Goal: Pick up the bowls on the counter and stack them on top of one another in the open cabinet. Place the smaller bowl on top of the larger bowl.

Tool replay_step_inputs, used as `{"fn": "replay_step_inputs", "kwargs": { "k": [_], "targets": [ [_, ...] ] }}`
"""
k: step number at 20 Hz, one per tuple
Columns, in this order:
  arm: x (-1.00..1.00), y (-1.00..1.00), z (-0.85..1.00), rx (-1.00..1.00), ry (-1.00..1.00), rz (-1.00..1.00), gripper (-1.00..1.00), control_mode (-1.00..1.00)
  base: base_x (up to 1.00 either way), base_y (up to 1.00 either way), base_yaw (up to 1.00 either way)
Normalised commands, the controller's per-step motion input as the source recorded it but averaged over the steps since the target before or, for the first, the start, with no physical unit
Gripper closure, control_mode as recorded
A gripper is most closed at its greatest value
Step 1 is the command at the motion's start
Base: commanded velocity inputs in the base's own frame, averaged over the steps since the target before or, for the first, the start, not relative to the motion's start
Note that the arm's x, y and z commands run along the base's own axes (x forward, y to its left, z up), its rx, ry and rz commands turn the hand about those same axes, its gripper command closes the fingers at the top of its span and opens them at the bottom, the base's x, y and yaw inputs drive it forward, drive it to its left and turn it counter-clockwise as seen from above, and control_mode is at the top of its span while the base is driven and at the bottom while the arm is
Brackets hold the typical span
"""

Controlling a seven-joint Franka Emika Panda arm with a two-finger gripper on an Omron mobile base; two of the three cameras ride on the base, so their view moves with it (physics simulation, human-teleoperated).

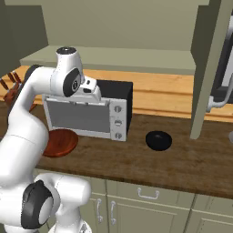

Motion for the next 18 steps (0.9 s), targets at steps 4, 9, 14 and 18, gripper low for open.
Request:
{"fn": "replay_step_inputs", "kwargs": {
  "k": [4, 9, 14, 18],
  "targets": [
    [-0.47, -0.21, 0.00, 0.02, -0.07, -0.02, -1.00, -1.00, 0.00, 0.00, 0.00],
    [-0.50, -0.77, -0.16, 0.07, -0.04, -0.12, -1.00, -1.00, 0.00, 0.00, 0.00],
    [-0.07, -0.92, -0.35, 0.08, 0.00, -0.11, -1.00, -1.00, 0.00, 0.00, 0.00],
    [0.00, -0.80, -0.47, 0.03, 0.00, -0.12, -1.00, -1.00, 0.00, 0.00, 0.00]
  ]
}}
